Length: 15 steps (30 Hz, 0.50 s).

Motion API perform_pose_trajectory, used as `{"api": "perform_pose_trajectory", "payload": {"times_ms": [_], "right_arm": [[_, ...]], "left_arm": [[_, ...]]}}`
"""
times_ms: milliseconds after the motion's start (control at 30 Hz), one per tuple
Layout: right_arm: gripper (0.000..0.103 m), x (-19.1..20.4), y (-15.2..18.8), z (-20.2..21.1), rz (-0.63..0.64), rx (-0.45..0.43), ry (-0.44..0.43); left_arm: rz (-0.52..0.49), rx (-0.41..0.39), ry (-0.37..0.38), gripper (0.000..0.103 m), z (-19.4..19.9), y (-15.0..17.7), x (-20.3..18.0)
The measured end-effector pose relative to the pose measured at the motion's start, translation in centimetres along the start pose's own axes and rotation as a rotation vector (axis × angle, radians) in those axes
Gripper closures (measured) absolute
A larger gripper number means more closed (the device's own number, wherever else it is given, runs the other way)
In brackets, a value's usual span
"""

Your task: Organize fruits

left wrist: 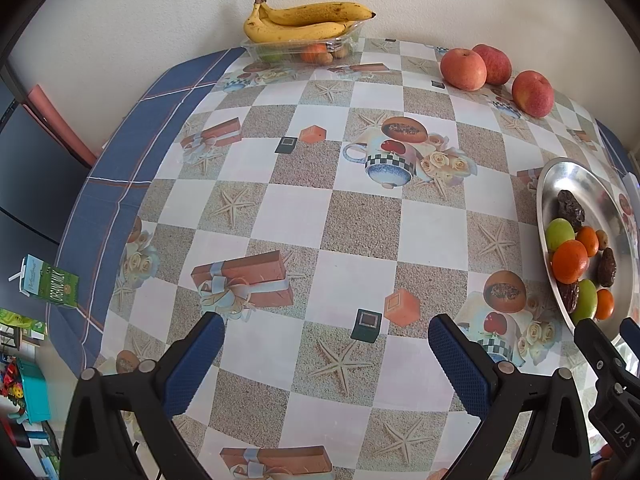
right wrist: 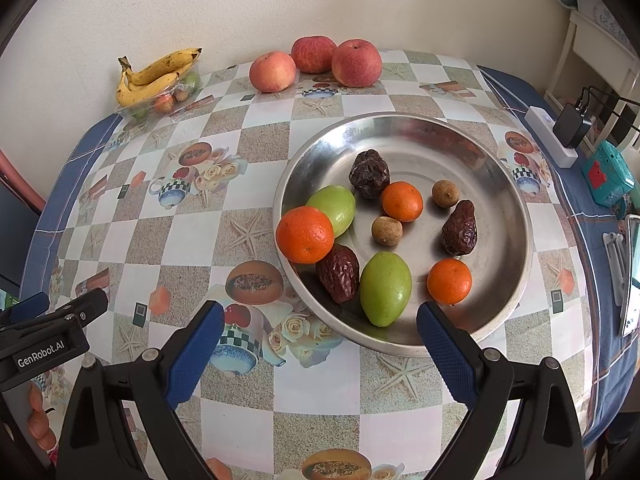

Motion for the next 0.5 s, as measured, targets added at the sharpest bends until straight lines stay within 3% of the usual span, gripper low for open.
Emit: {"api": "perform_pose_trajectory", "payload": {"times_ms": [500], "right_arm": [[0.006, -0.23, 0.1, -0.02, -0.007, -0.001, 0.002]], "left_arm": [[0.0, 0.0, -0.001, 0.0, 0.04, 0.0, 0.01]]}}
Point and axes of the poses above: each gripper's, at about its wrist camera, not at the fingertips, and z roughly against the way its jaws point, x to its left, y to its underside, the point moved 5 cm from there along -z, roughly the way its jaws point, and after that the axes turned 10 degrees about x, right-handed, at the moved point
